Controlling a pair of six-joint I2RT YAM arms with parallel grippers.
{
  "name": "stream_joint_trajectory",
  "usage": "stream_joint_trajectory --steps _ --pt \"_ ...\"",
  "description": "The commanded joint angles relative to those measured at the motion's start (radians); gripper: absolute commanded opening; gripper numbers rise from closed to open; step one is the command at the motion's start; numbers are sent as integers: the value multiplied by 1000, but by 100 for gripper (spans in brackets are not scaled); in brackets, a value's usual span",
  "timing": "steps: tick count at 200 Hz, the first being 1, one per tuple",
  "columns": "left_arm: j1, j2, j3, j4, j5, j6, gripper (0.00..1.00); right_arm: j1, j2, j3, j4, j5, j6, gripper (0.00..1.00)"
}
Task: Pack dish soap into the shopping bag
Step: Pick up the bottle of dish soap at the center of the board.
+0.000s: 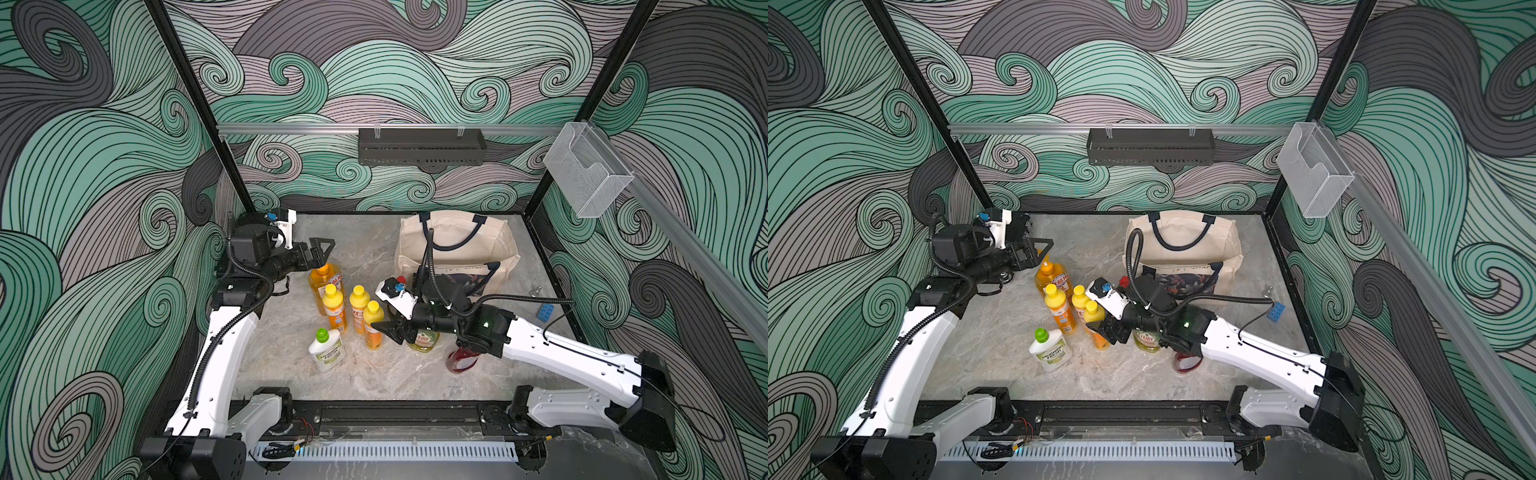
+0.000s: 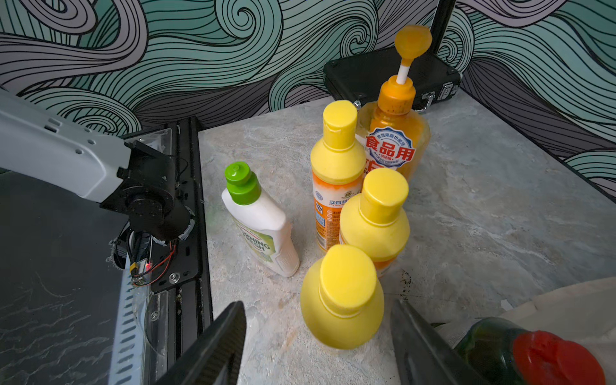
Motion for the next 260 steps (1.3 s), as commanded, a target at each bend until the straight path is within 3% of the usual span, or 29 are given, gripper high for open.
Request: stream_joint_trajectory --steps 1,260 --pt "-4 -12 -4 28 28 -11 99 -15 11 7 46 1 20 71" --pt "-5 -10 -12 43 58 -24 99 -48 124 -7 124 -58 86 45"
